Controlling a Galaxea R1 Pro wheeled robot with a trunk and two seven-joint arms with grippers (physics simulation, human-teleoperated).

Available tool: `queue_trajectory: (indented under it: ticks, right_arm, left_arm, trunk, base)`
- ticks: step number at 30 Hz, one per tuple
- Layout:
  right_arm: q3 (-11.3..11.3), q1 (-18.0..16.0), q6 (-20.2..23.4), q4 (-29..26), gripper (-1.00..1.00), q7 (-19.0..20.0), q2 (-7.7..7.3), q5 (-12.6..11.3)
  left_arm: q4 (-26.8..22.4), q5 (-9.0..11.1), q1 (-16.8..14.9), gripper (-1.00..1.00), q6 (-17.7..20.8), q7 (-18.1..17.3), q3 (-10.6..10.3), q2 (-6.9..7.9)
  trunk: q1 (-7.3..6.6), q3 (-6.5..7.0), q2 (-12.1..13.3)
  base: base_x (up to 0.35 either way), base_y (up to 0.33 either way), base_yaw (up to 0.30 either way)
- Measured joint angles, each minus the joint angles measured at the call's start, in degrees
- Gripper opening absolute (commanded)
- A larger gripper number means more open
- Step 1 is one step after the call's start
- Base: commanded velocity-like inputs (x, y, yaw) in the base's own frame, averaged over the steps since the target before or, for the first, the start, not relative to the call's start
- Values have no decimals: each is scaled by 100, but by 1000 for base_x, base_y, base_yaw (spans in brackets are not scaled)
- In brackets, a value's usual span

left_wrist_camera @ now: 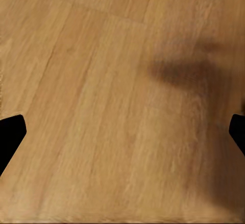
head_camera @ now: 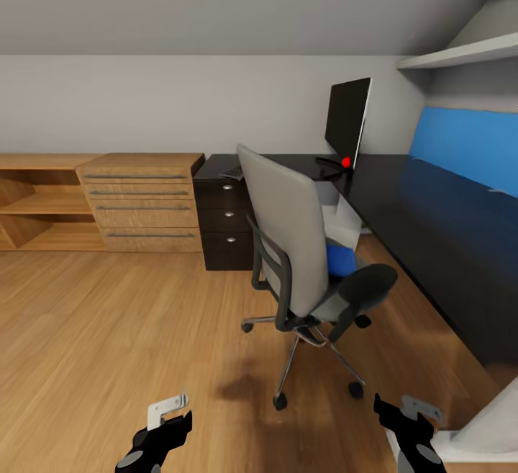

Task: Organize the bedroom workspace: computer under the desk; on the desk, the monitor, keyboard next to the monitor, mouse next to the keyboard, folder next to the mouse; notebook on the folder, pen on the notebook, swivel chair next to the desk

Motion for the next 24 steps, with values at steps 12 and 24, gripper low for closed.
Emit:
queue_trajectory:
  ticks: [12, 24]
  right_arm:
    - [0, 0, -9, 9, 100, 9, 0, 8]
    - [0, 0, -31, 9, 100, 8, -4, 9]
  left_arm:
    - [-3, 0, 0, 100, -5, 2, 0, -2]
    - [-9, 0, 0, 100, -5, 12, -8, -9]
  trunk:
    - [260, -215, -482]
    - [524, -431, -963]
  base:
    - [-27, 0, 0]
    - [0, 0, 0]
